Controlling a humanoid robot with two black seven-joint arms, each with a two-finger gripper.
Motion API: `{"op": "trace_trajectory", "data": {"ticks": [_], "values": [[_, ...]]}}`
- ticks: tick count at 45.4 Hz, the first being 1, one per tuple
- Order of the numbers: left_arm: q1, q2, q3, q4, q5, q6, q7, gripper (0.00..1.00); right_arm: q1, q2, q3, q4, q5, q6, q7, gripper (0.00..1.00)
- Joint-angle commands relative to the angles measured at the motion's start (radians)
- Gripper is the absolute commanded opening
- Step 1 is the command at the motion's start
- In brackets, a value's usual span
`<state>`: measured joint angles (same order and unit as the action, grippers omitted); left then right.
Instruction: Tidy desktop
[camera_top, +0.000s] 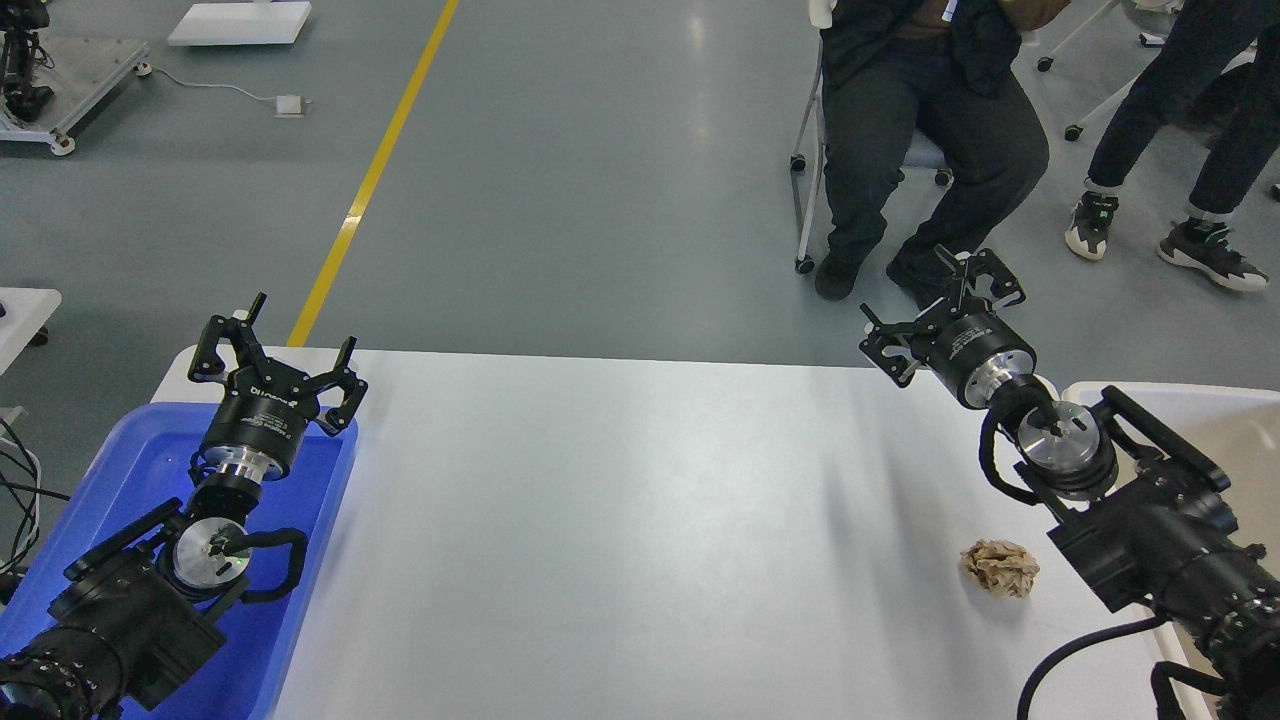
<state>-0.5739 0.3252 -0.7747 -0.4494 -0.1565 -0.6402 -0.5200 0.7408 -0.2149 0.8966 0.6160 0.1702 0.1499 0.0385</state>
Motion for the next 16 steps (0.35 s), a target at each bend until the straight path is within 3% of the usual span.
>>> {"op": "trace_trajectory", "data": {"ticks": [1, 7, 16], "values": [[0.000, 0.000, 0.000, 0.000, 0.000, 0.001, 0.000, 1.00, -0.004, 0.019, -0.004, -0.024, -0.001, 0.092, 0.001, 1.00], [0.000, 0.000, 0.000, 0.000, 0.000, -0.001, 0.000, 1.00, -0.032, 0.020, 0.007, -0.025, 0.000, 0.192, 0.003, 1.00], [0.000, 0.000, 0.000, 0.000, 0.000, -0.001, 0.000, 1.00, -0.049, 0.035, 0.008, -0.028, 0.000, 0.204, 0.015, 1.00]]}}
